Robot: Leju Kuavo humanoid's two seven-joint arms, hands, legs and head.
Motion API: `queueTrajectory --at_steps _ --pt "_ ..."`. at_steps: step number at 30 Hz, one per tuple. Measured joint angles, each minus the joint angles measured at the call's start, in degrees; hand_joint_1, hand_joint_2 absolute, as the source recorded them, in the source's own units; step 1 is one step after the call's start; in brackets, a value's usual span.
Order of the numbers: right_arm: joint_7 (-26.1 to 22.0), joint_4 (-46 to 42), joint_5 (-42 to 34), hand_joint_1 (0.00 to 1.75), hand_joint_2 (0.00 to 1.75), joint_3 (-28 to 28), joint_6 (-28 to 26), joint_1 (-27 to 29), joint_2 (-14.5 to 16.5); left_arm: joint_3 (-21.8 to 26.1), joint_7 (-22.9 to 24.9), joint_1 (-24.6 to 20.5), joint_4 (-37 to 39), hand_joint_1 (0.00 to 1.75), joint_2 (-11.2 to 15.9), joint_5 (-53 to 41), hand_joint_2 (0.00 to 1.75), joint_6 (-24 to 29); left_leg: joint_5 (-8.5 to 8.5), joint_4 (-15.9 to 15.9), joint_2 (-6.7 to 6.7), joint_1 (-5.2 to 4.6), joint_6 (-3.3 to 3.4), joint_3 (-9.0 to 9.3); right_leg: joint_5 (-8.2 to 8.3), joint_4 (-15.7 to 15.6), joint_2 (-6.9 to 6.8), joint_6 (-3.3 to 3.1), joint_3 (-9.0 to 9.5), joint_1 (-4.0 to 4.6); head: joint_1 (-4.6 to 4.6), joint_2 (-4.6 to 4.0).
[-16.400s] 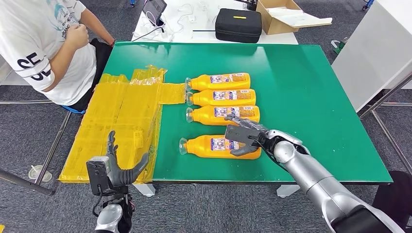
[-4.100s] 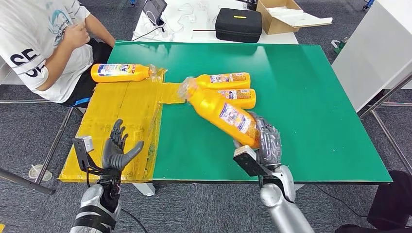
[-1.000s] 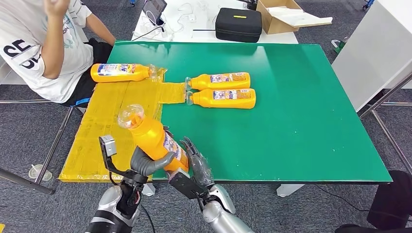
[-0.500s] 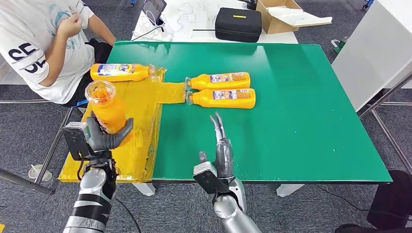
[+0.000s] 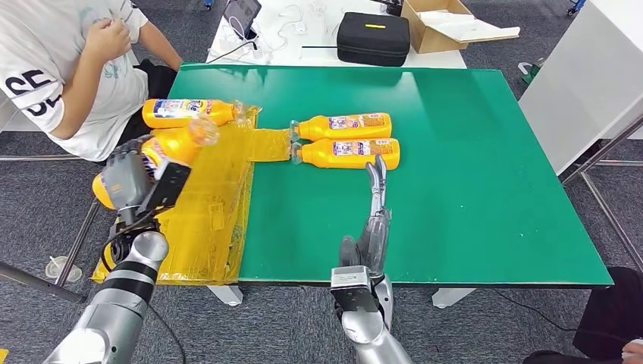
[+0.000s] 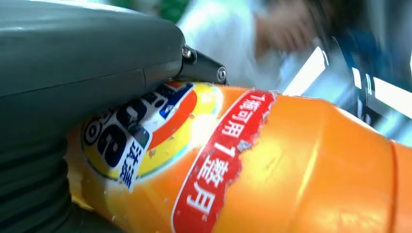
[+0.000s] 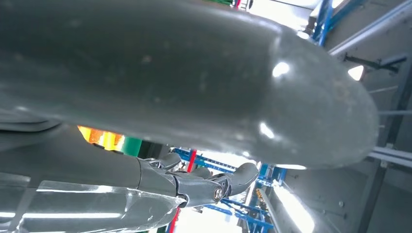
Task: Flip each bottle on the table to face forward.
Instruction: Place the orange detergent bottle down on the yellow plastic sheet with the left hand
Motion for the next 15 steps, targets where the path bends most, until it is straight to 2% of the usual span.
queueTrajectory --at_steps 3,6,9,15 --pt "-0.1 -0.6 -2.0 0.0 0.0 0.2 1.9 0.0 -0.4 -5.0 3.4 -2.3 5.8 1.75 2.5 -9.6 1.75 -6.0 0.0 0.0 0.09 0.0 -0.01 0.01 0.02 0.0 0.09 -0.01 -0.03 -0.01 0.0 0.0" --pt "-0.2 -0.7 -3.3 0.0 0.0 0.3 3.8 0.0 -0.8 -9.9 4.1 -3.8 10.2 1.75 4.7 -15.0 1.75 -10.9 0.0 0.0 0.12 -0.01 -0.01 0.0 0.03 0.0 0.14 -0.01 -0.05 -0.01 0.01 0.0" --pt "-0.2 -0.7 -3.7 0.0 0.0 0.4 4.5 0.0 -0.9 -13.2 4.1 -4.5 13.0 1.75 6.3 -16.3 1.75 -12.6 -0.01 0.0 0.12 0.0 -0.01 -0.01 0.02 0.0 0.14 -0.01 -0.09 0.0 0.01 0.0" --pt "-0.2 -0.6 -4.3 0.0 0.0 0.6 6.5 0.0 -0.9 -16.3 3.1 -5.4 15.9 1.75 8.0 -17.1 1.75 -17.6 -0.01 0.0 0.11 0.02 -0.02 -0.04 0.01 0.0 0.14 -0.03 -0.1 0.02 0.0 0.01"
